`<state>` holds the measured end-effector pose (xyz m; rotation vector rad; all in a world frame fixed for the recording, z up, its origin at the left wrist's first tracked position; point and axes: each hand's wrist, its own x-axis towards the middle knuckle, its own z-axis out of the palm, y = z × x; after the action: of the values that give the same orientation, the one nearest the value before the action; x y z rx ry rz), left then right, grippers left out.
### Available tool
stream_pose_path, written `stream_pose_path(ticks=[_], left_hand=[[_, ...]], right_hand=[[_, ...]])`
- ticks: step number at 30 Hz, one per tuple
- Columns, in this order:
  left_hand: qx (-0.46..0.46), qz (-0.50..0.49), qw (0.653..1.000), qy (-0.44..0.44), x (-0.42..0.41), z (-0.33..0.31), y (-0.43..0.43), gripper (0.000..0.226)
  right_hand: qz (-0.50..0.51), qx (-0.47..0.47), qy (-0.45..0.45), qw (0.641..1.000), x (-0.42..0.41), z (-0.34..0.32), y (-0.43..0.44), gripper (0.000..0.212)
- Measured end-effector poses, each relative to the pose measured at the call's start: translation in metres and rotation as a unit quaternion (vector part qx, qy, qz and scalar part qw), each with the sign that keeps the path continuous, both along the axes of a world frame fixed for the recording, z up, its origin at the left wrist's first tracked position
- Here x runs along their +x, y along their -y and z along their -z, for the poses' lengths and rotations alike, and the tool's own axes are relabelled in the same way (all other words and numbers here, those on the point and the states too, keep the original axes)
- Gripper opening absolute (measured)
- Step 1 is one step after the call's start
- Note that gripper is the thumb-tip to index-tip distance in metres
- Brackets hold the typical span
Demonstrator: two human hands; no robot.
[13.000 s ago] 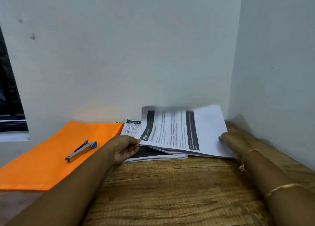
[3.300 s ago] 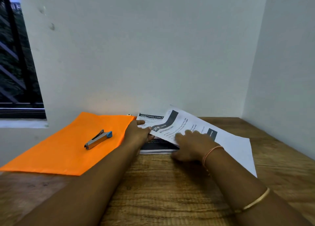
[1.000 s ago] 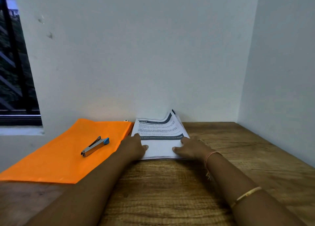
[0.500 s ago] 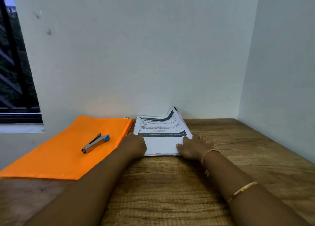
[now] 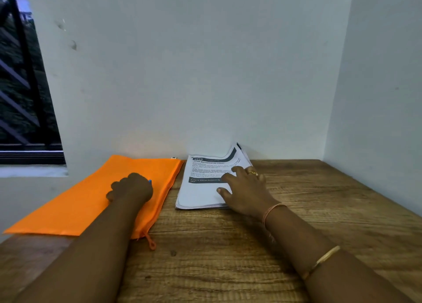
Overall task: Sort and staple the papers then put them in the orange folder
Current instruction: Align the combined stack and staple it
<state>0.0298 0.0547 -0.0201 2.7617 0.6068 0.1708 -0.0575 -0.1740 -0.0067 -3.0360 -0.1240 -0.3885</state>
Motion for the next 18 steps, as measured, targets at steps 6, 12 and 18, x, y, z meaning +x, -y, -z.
stream_pose_path(ticks=[6, 12, 18], left_hand=[[0.015, 0.047, 0.997, 0.057, -0.002, -0.002, 0.008, 0.033], [-0.352, 0.205, 0.889, 0.208, -0.022, -0.022, 0.058, 0.012], [-0.602, 0.268, 0.745, 0.102, -0.048, -0.022, 0.099, 0.024]], right_hand=[[-0.023, 0.034, 0.036, 0.999, -0.001, -0.002, 0.0, 0.041], [-0.108, 0.124, 0.103, 0.981, 0.001, -0.001, -0.003, 0.05], [-0.163, 0.249, 0.049, 0.953, -0.002, 0.005, -0.017, 0.084]])
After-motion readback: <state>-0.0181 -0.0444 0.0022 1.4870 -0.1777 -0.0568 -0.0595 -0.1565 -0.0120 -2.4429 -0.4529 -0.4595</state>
